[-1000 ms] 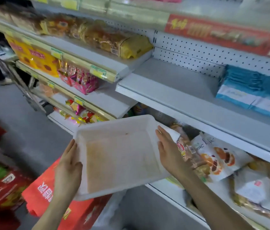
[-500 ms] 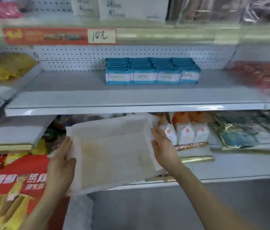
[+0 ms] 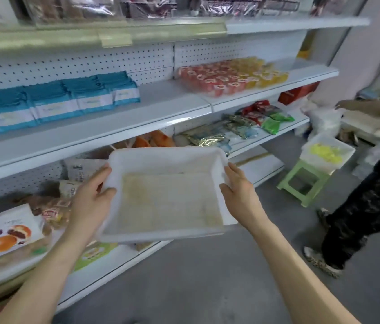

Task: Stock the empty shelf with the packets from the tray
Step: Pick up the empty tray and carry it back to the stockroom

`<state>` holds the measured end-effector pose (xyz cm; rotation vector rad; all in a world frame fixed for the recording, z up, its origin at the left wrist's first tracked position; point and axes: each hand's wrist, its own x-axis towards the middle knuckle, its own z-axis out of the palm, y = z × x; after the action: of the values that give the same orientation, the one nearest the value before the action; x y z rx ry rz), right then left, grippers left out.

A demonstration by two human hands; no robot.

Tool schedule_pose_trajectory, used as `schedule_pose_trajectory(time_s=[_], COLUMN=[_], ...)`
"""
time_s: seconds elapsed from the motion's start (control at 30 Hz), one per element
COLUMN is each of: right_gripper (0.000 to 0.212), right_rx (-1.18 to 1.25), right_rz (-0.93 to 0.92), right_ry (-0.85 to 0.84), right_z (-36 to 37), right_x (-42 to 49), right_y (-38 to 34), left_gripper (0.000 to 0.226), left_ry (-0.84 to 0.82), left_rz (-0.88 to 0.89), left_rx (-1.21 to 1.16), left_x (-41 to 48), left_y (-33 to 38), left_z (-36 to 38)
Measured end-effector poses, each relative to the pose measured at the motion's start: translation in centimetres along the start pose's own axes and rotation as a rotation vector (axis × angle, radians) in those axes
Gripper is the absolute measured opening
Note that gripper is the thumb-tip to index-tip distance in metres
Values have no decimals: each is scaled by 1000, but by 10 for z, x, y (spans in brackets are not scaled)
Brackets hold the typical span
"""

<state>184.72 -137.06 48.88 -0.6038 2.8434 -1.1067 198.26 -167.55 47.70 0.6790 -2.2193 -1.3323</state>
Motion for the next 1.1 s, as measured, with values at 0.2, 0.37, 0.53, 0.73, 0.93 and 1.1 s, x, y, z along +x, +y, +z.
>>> schedule_pose_trajectory(time_s=[0.2, 0.37, 0.53, 0.73, 0.93, 1.1], right_gripper=[49, 55, 46, 53, 52, 53], right_rx=[-22, -47, -63, -64, -38, -72], right_rz=[202, 356, 508, 676, 813, 864], right_ry=[203, 342, 483, 654, 794, 822], right_z=[-68, -96, -127, -151, -187, -238], right_x=[-43, -83, -116, -164, -209, -245], right_y=[60, 88, 101, 134, 196, 280], left_gripper=[60, 65, 68, 72, 70, 66], left_ry=[-236, -447, -642, -883, -991, -1056], left_rz=[124, 205, 284, 408, 453, 475], left_rx=[-6, 8, -53, -59, -67, -56], left_x=[4, 22, 31, 16, -42, -105], left_y=[46, 68, 105, 146, 195, 237], left_z=[87, 156, 226, 316, 408, 499])
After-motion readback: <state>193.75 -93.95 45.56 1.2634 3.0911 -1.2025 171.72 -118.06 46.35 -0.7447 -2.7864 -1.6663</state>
